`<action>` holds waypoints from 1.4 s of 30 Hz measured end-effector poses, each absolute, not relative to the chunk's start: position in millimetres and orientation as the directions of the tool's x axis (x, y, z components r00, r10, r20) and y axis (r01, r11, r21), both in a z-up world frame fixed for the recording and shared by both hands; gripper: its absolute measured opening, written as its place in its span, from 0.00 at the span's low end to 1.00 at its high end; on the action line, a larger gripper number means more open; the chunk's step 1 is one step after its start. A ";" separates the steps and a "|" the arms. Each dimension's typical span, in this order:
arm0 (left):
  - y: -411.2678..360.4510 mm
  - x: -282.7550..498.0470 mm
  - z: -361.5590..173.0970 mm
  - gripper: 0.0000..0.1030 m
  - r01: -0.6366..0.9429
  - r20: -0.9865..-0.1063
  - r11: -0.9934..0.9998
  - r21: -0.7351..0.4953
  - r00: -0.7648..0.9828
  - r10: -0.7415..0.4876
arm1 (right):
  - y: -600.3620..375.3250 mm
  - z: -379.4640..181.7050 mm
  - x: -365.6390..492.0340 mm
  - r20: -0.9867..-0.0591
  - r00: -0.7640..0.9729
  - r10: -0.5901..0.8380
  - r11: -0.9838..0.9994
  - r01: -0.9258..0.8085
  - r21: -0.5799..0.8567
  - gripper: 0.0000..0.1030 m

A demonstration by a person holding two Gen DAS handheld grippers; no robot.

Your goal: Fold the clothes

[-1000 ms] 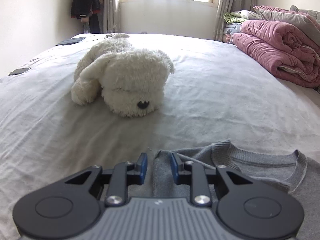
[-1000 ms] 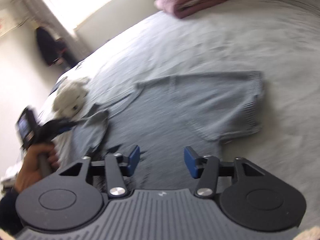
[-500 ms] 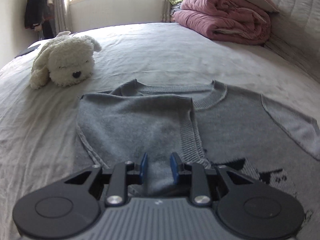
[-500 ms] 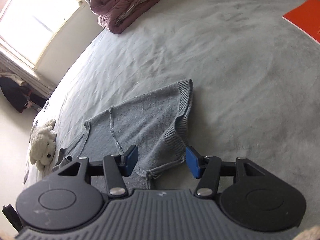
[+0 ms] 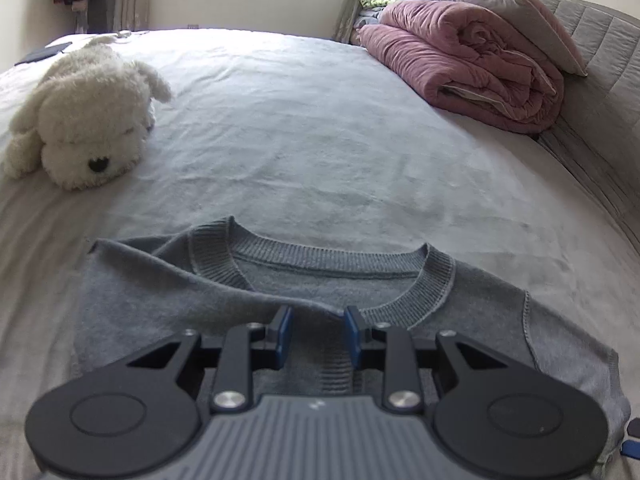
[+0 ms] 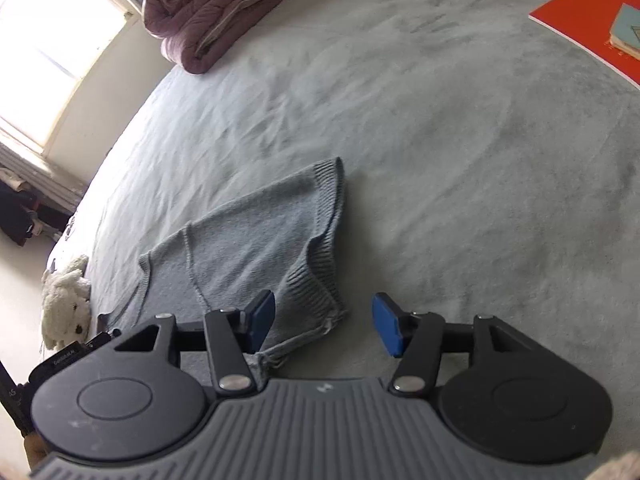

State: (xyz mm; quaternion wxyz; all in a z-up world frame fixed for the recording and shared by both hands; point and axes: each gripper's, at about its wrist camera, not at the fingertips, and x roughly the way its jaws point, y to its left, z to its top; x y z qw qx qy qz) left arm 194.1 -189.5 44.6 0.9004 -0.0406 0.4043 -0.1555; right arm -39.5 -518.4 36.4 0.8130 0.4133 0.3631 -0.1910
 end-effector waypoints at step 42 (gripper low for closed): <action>-198.6 125.1 66.6 0.33 0.320 -0.620 0.830 -0.457 0.555 -0.555 | -376.5 71.6 -31.7 -0.547 0.822 -0.159 0.946 0.285 0.154 0.09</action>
